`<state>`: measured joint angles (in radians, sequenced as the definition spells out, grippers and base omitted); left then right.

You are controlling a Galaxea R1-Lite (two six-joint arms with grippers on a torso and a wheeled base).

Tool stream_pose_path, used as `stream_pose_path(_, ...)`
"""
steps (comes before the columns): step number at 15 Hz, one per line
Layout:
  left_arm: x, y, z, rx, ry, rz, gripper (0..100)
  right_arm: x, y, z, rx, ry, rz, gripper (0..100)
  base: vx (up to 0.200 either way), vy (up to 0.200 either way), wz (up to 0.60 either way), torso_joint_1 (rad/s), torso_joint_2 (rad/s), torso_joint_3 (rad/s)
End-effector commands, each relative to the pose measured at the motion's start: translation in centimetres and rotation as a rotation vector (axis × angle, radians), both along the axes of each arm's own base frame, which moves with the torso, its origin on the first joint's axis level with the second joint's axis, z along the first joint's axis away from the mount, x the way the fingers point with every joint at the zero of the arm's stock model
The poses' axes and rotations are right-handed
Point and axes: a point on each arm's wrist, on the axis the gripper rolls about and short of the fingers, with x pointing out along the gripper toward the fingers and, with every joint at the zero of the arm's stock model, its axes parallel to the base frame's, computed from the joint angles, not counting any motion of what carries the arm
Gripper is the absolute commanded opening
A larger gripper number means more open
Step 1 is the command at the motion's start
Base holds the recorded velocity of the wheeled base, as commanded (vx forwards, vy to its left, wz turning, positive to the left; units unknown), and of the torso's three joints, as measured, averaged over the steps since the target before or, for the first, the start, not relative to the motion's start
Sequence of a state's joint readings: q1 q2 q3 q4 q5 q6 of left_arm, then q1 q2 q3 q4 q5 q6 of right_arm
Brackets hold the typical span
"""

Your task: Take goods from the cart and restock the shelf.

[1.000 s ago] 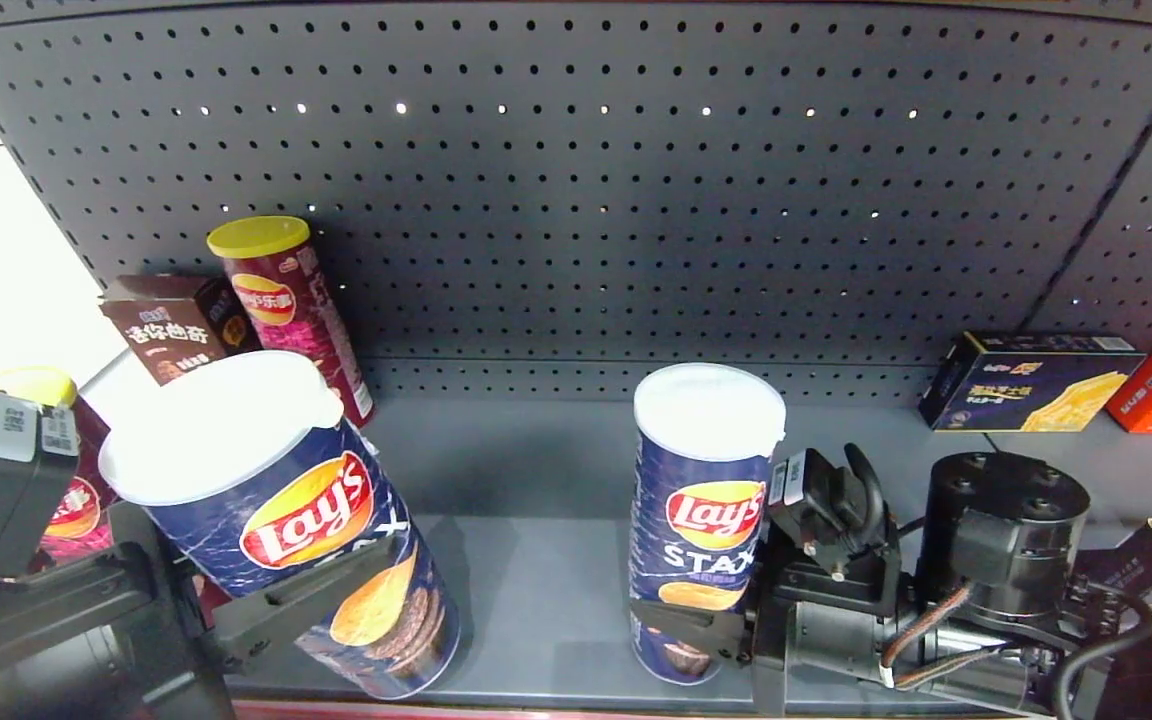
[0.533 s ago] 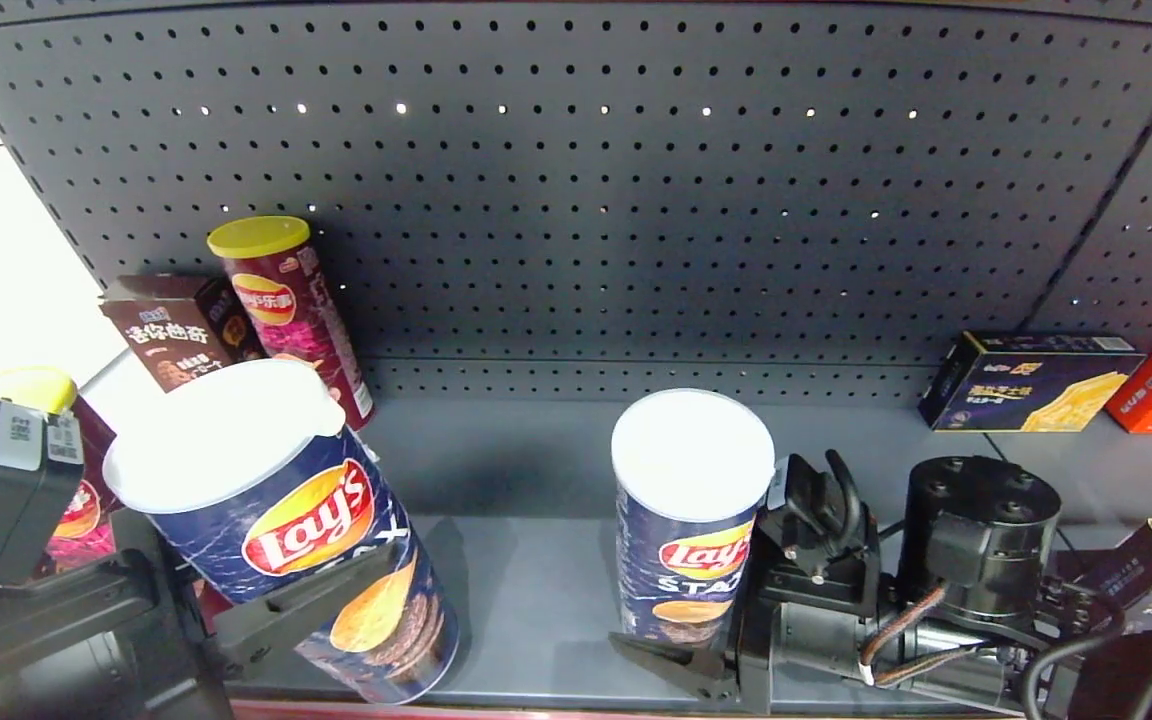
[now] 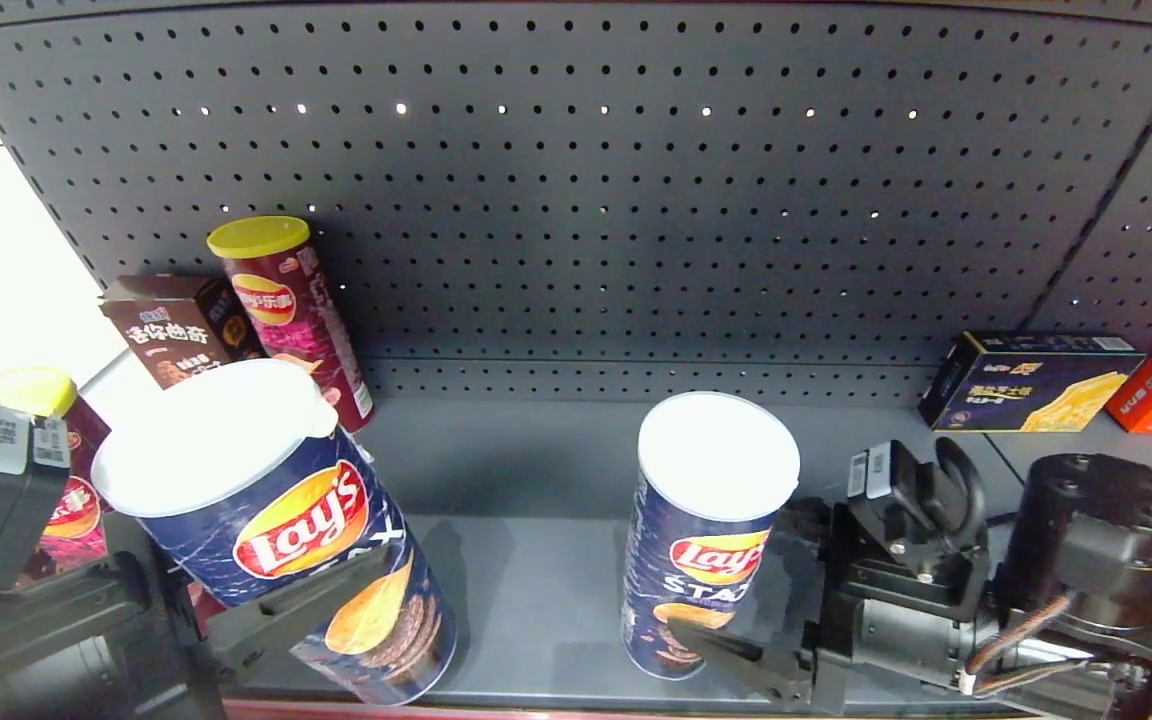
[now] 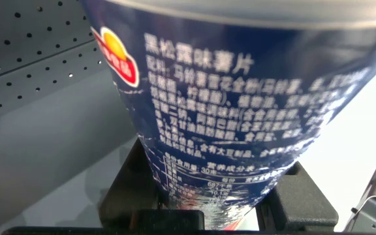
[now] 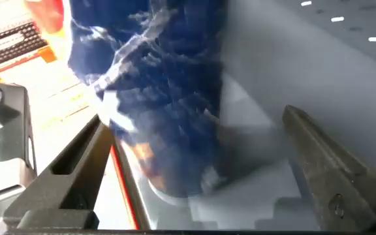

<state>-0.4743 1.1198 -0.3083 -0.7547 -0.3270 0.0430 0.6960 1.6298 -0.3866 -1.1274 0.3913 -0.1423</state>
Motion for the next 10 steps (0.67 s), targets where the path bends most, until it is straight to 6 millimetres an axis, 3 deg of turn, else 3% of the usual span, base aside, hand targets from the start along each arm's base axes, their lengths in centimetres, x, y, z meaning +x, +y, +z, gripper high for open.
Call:
stream_pose_path(1,-0.1,0.0,0.0,-0.001,-0.001,0.001,0,-1.6,-2.0,1.2,0.031,-0.039,-0.023,100,0.000,0.000,0.00,0.000,0.00,0.000)
stream_pose_path(5,-0.2,0.1,0.1,-0.005,-0.007,-0.002,0,-5.8,-6.5,3.5,0.116,-0.149,-0.085,100,0.000,0.000,0.00,0.000,0.00,0.000)
stream_pose_path(8,-0.2,0.1,0.2,-0.007,-0.011,-0.002,0,-6.6,-9.7,4.8,0.154,-0.226,-0.296,100,0.000,0.000,0.00,0.000,0.00,0.000)
stream_pose_path(10,-0.2,0.1,0.2,-0.008,-0.010,-0.001,0,-8.0,-12.4,4.6,0.161,-0.274,-0.464,100,0.000,0.000,0.00,0.000,0.00,0.000)
